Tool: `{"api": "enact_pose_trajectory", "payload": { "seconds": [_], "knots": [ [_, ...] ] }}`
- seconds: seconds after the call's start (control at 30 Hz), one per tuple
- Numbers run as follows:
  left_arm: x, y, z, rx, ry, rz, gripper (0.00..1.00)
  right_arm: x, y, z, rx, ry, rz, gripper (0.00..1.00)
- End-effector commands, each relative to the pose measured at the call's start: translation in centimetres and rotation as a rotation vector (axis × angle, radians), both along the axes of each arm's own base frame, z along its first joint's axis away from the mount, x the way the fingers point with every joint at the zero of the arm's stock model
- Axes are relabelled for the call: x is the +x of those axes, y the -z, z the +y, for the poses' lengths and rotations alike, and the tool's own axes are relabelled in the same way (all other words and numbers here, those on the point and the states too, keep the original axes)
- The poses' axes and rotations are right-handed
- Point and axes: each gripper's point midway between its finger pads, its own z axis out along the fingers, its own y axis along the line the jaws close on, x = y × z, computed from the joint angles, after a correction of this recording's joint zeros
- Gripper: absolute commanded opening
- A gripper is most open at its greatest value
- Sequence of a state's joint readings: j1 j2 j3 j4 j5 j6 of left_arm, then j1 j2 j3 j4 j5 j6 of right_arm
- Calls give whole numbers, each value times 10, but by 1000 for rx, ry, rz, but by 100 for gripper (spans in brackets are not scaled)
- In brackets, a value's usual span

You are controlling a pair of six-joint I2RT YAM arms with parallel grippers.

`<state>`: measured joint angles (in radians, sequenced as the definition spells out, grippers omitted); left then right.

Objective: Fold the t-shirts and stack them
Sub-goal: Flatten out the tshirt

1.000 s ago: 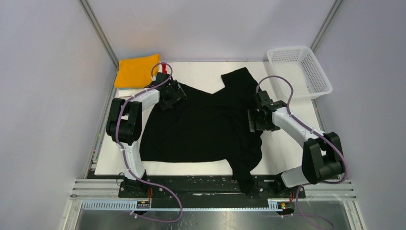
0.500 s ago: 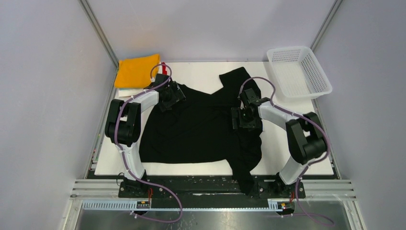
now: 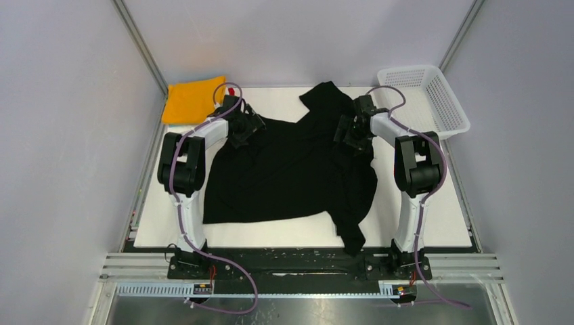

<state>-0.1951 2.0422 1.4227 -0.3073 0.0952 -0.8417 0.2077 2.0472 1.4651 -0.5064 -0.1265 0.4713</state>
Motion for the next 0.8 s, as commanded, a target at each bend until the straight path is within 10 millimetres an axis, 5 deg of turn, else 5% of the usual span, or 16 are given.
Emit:
{"api": "enact_pose_trajectory", "payload": {
  "seconds": [0.0,0.2,0.27,0.37,0.47,0.57,0.77],
  "knots": [
    [40,0,-11,-60,-37,-26,99,34,-2,-8,23,68,-15,97],
    [74,-1,-21,-87,-44,-47,99,80,-8,-23,-44,76,-47,96],
    [80,-17,-26,-90,-10,-72,99,94,-29,-26,-75,43,-103,96],
    [73,-59,-31,-46,45,-151,99,90,-63,-25,-92,-48,-179,96],
    [43,-98,-35,2,96,-212,99,55,-96,-24,-135,-126,-251,96],
    [-5,-119,-28,46,112,-255,99,-1,-96,-17,-135,-123,-252,96],
    [-128,-93,31,157,2,-186,99,-138,-52,-25,-259,-189,-50,93]
  ]
}}
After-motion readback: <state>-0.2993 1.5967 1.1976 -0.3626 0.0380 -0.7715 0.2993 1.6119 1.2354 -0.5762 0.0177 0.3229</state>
